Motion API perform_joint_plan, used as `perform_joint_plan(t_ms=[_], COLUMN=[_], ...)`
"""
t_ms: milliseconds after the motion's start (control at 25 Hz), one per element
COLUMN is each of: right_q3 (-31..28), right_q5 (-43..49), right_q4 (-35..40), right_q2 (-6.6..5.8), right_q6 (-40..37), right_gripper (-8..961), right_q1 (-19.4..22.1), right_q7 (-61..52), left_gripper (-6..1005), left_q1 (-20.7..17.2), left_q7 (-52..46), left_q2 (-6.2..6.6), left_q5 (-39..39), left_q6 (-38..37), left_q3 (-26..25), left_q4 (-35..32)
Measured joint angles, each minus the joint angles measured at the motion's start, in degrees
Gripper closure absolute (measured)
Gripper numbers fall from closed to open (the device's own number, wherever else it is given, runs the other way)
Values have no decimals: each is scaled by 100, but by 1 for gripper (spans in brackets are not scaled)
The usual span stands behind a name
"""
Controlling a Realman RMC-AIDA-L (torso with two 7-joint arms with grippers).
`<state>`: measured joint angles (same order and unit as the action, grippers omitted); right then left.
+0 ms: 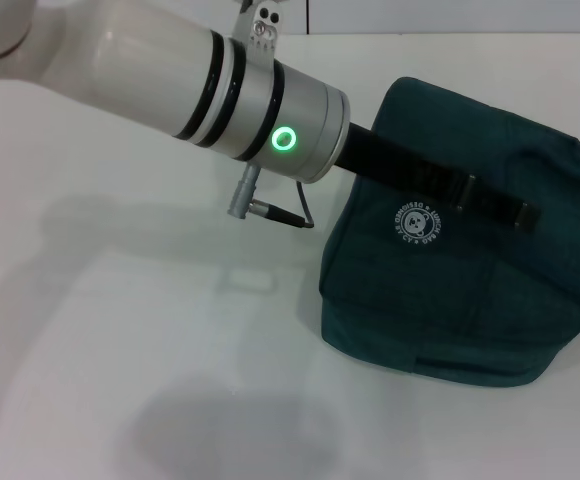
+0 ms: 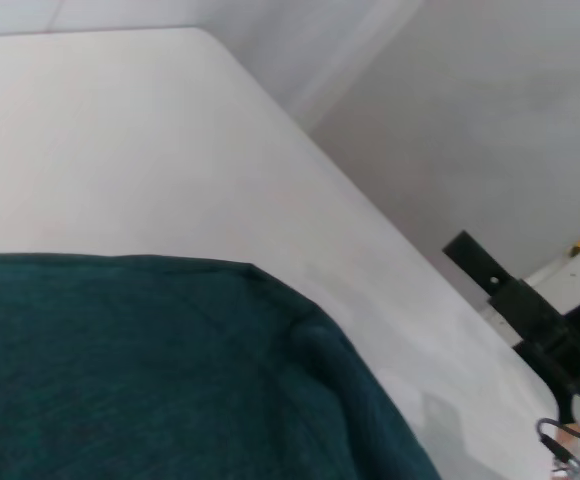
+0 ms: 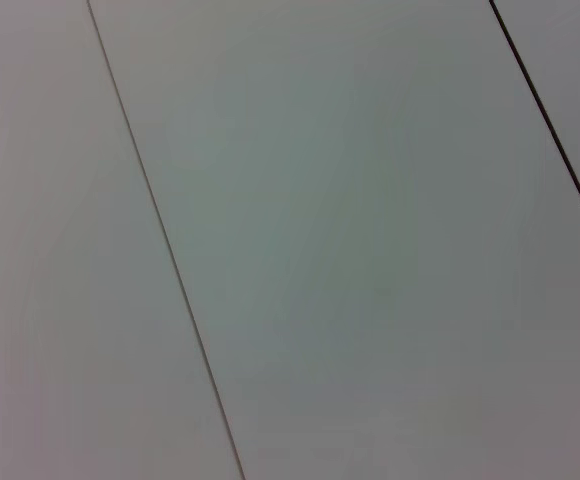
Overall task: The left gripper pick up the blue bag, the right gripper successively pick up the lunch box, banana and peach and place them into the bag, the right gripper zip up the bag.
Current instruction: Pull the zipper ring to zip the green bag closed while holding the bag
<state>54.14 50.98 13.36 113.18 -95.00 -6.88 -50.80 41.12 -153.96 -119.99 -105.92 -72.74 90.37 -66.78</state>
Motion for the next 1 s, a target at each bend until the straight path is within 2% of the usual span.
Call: perform_joint_plan(t_ms=[200,320,520,960,1000], right_q3=[0,0,-2,0,2], right_q5=[0,0,42,52,54], right_q4=[0,0,0,0,0], right_q2=[2,2,4,22,26], right_q6=[0,1,34,72,72], right_gripper=[170,170,169,169,169], right_q1=[-9,-26,-64,-94,-94], right_q7=[0,0,-11,-30,-30], left_gripper=[123,307,521,822,821], left_q1=[-64,-24,7,9,7], left_q7=[447,572,669,744,749], left_q2=[-8,15,16,22,22], left_q5=[402,633,623,487,485], left_q6=[115,124,127,138,138], left_q3=[39,36,80,95,95], left_q4=[202,350,394,403,403])
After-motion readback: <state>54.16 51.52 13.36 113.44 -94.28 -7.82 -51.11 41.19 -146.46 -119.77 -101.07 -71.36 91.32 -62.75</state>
